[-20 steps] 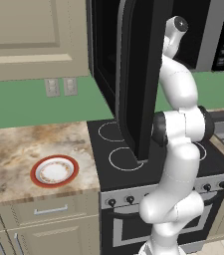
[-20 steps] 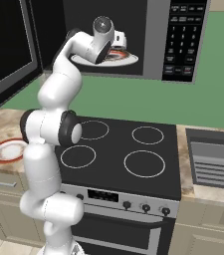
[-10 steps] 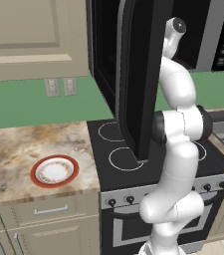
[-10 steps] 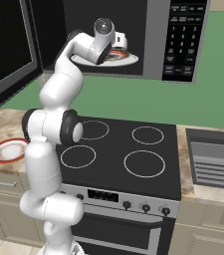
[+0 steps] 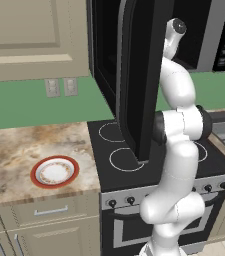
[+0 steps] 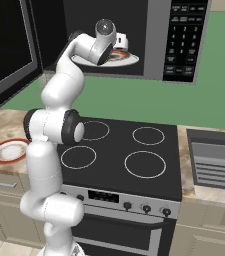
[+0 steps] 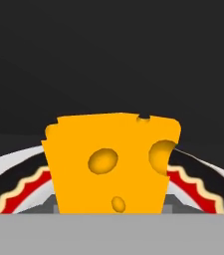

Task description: Pick the cheese from the counter and place it in the microwave. Then turn on the microwave.

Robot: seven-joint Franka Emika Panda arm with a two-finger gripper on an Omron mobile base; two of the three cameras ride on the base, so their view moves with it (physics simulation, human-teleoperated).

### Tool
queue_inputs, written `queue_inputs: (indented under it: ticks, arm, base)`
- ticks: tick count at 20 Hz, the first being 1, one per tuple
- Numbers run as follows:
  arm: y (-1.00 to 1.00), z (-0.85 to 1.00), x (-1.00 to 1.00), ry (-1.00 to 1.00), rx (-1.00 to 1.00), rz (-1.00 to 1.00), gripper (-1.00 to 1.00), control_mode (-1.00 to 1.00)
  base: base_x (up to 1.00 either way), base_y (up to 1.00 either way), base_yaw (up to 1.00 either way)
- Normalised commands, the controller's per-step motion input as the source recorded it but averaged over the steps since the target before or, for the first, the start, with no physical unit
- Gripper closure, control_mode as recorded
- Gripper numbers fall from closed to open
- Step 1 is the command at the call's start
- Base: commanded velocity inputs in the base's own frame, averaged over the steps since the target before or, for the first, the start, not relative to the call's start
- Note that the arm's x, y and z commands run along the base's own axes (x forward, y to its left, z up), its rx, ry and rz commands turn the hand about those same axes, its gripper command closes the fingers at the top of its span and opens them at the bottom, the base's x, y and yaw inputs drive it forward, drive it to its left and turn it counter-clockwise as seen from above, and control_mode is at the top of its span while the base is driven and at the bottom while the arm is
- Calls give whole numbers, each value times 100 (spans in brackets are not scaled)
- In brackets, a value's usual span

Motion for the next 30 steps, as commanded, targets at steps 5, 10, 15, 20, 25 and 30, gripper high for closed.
queue_inputs:
  ticks: [5,10,15,20,25,30]
  arm:
    - [0,-3,8,0,0,0,100,-100]
    - [0,0,9,0,0,0,100,-100]
    - [0,-5,6,0,0,0,100,-100]
    - [0,-8,2,0,0,0,100,-100]
    - [0,-8,4,0,0,0,100,-100]
    - [0,-9,3,0,0,0,100,-100]
  base:
    - [0,0,0]
    - [0,0,0]
    - [0,0,0]
    - [0,0,0]
    - [0,0,0]
    - [0,0,0]
